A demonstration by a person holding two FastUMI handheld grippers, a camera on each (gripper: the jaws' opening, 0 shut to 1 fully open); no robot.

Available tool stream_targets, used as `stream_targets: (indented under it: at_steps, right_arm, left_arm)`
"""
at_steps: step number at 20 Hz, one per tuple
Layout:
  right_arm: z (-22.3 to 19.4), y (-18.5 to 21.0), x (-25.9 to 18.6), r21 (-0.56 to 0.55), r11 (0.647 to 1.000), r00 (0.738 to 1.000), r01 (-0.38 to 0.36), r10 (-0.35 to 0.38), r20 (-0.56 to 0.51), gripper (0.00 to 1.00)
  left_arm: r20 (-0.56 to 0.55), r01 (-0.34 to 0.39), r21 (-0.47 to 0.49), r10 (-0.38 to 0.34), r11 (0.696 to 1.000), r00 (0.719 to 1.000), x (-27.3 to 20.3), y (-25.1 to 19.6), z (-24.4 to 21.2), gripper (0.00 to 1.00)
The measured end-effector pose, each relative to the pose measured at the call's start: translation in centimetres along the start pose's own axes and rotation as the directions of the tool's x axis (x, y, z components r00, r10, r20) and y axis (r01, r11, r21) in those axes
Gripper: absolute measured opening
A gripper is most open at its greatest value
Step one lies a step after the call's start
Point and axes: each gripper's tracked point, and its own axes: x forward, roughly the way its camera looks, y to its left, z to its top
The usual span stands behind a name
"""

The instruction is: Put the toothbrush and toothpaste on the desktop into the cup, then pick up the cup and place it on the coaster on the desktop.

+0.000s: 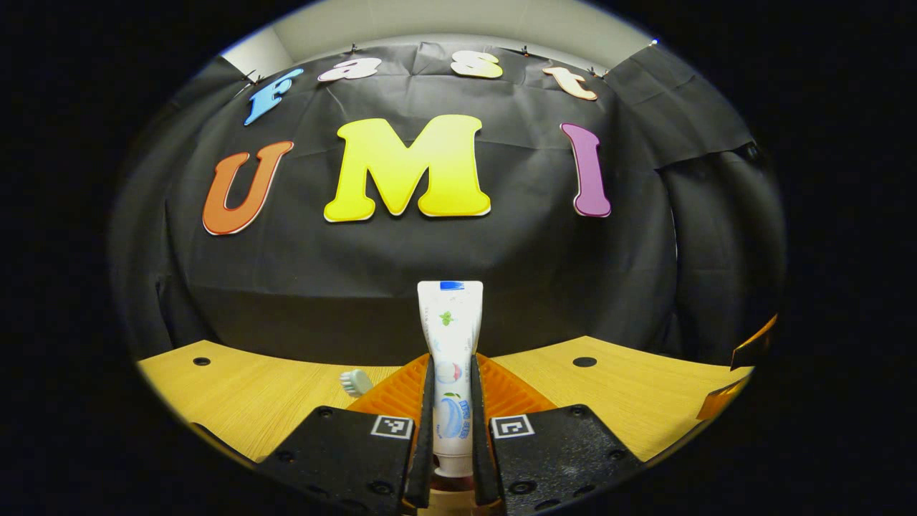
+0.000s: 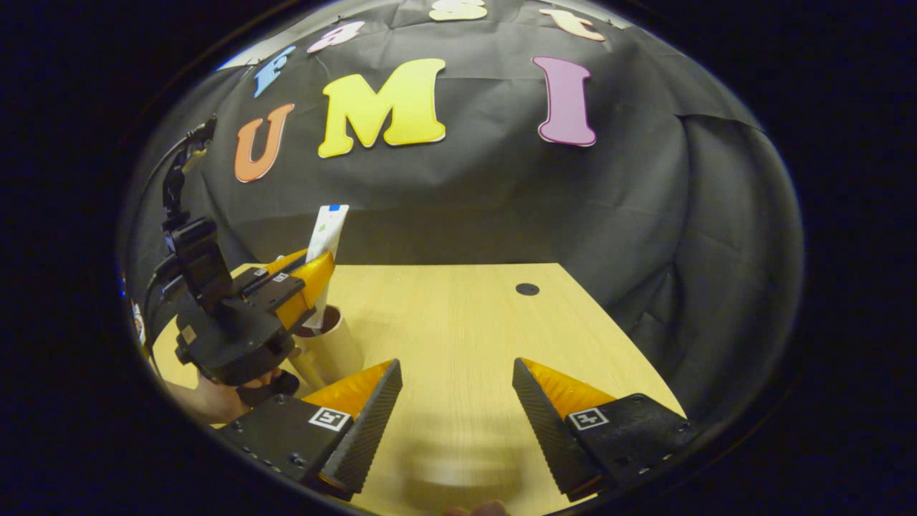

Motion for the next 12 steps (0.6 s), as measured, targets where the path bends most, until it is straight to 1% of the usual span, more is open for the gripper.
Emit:
stream_targets:
  at_steps: [2, 4, 5, 7, 8, 9, 11, 12]
  right_arm:
    - [0.5, 0.5, 0.0, 0.000, 1.000, 1.000, 0.000, 0.000, 0.009, 0.94]
    - [0.5, 0.8, 0.0, -0.002, 1.000, 1.000, 0.000, 0.000, 0.012, 0.94]
    - [0.3, 0.9, 0.0, -0.003, 1.000, 1.000, 0.001, -0.001, 0.009, 0.94]
    - [0.2, 1.1, 0.1, 0.001, 1.000, 1.000, 0.004, -0.004, 0.007, 0.94]
    - [0.2, 1.2, 0.1, 0.002, 1.000, 1.000, 0.006, -0.006, 0.004, 0.94]
    - [0.1, 1.3, 0.1, 0.003, 1.000, 1.000, 0.007, -0.007, 0.001, 0.94]
    - [0.7, 1.8, 0.0, 0.007, 1.000, 1.000, 0.006, -0.006, 0.004, 0.94]
    - [1.1, 2.0, -0.2, 0.005, 1.000, 1.000, 0.004, -0.004, 0.008, 0.94]
  left_arm:
    - [-0.013, 0.002, -0.016, -0.002, 1.000, 1.000, -0.1, 0.0, -0.5, 0.28]
    - [-0.025, 0.018, -0.050, -0.019, 0.999, 0.999, -0.6, -0.4, -1.0, 0.31]
    - [-0.025, 0.028, -0.057, -0.030, 0.998, 0.999, -0.9, -0.6, -1.1, 0.36]
    - [-0.003, 0.038, -0.046, -0.038, 0.998, 0.999, -1.8, -0.9, -0.6, 0.41]
    - [0.002, 0.049, -0.039, -0.049, 0.998, 0.999, -2.1, -1.1, -0.3, 0.41]
    - [-0.016, 0.062, -0.037, -0.062, 0.997, 0.998, -2.7, -1.3, -0.5, 0.44]
    - [-0.063, 0.088, -0.066, -0.092, 0.994, 0.994, -4.0, -1.8, -1.2, 0.66]
    - [-0.086, 0.095, -0.080, -0.102, 0.992, 0.991, -5.0, -2.0, -1.3, 0.71]
